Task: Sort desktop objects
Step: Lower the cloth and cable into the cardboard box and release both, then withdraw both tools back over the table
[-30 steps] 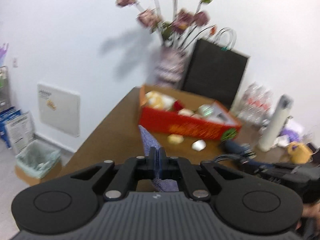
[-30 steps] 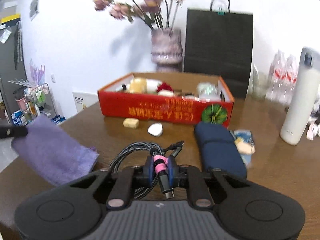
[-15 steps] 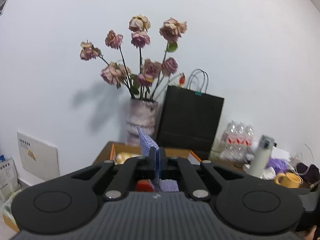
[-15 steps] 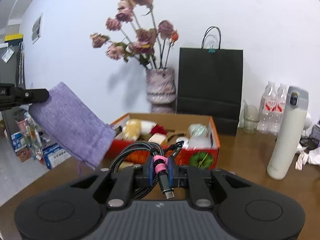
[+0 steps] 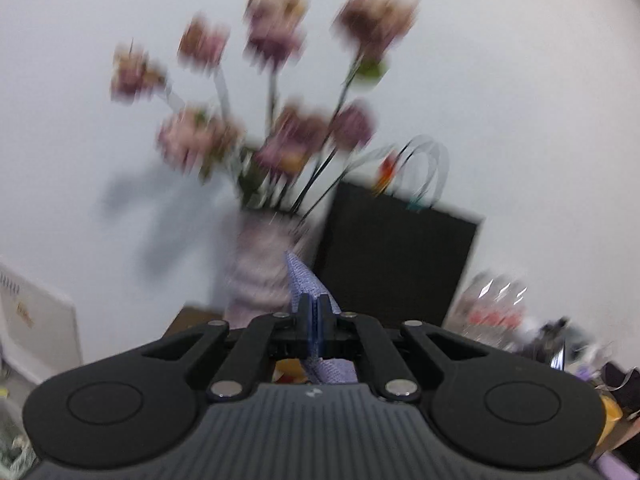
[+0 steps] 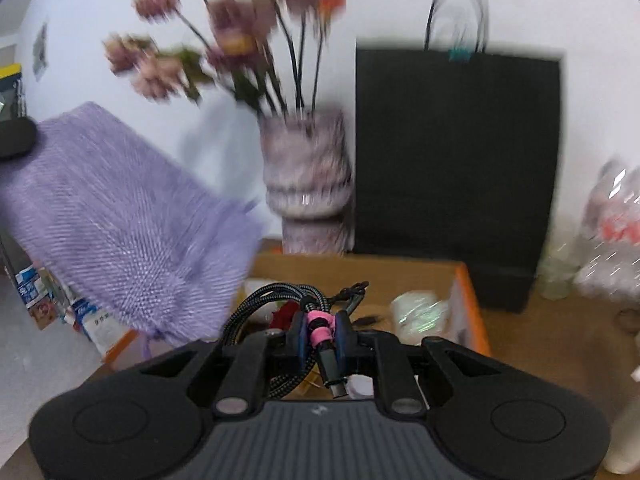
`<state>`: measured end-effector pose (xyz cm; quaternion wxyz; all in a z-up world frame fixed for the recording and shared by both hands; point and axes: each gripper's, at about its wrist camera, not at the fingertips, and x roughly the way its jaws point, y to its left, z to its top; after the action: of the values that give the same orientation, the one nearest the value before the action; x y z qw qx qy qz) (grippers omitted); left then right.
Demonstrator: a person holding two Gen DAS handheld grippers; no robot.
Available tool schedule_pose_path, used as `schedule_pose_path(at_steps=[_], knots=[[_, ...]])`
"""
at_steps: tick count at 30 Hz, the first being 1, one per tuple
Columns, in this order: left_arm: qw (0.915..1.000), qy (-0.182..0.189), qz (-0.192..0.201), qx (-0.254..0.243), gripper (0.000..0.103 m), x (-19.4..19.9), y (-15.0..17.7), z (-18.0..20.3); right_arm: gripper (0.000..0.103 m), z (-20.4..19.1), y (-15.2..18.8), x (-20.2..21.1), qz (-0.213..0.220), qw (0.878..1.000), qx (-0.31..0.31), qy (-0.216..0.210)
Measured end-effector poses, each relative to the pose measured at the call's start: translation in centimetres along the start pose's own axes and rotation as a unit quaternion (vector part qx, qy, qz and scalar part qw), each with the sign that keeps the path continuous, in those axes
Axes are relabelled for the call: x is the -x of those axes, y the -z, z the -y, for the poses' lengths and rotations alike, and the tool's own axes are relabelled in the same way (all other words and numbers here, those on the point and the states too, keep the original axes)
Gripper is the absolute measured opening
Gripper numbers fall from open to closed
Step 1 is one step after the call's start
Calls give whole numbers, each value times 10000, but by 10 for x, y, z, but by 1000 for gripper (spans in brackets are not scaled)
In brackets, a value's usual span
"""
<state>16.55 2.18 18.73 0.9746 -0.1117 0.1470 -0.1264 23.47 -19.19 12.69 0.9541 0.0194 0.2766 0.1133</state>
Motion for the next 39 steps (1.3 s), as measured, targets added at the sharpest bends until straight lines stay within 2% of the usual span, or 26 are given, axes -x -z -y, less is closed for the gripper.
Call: schedule_pose_path(at_steps=[3, 4, 6, 9, 12, 13, 14, 15, 16, 18, 19, 21, 23, 28, 34, 39], knots=[[9980, -209, -586, 140, 3, -55, 25, -28, 13, 3, -1, -53, -581, 9980, -202, -116], [9964, -409, -733, 78, 3, -69, 34, -34, 13, 3, 1, -68, -760, 9967, -250, -137], [9929, -518, -1061, -135, 3, -89, 48, -42, 12, 1, 4, -88, -983, 9950, -149, -19], [9860, -745, -1445, -360, 4, -99, 60, -51, 12, 2, 6, -93, -1164, 9931, -110, 47], [9818, -940, -1524, -639, 6, -101, 64, -53, 12, 5, 6, -92, -1433, 9897, -47, 8], [9809, -960, -1570, -636, 12, -101, 65, -55, 12, 6, 6, -91, -1501, 9886, -65, -38], [9795, -959, -1651, -646, 31, -102, 64, -55, 12, 8, 7, -90, -1557, 9876, -162, -150], [9781, -922, -1748, -656, 43, -103, 66, -56, 13, 10, 7, -89, -1580, 9867, -251, -282], [9771, -864, -1837, -638, 60, -103, 65, -54, 14, 12, 6, -88, -1591, 9858, -358, -388], [9739, -720, -2062, -617, 62, -100, 63, -52, 18, 11, 7, -86, -1599, 9859, -345, -358], [9735, -684, -2104, -578, 64, -95, 62, -51, 29, 9, 6, -82, -1519, 9877, -268, -248], [9760, -669, -2016, -475, 70, -85, 54, -54, 42, 10, 2, -71, -1352, 9904, -272, -56], [9792, -641, -1902, -296, 77, -72, 43, -58, 48, 14, -5, -57, -1179, 9923, -367, -74], [9824, -838, -1670, -39, 82, -44, 13, -62, 70, 10, -20, -23, -946, 9952, -257, -42], [9838, -909, -1528, -213, 100, -11, 8, -40, 87, 5, -27, 17, -768, 9968, -199, 27], [9835, -1042, -1387, -521, 103, 19, 28, -14, 92, 4, -11, 55, -576, 9981, -48, 207]])
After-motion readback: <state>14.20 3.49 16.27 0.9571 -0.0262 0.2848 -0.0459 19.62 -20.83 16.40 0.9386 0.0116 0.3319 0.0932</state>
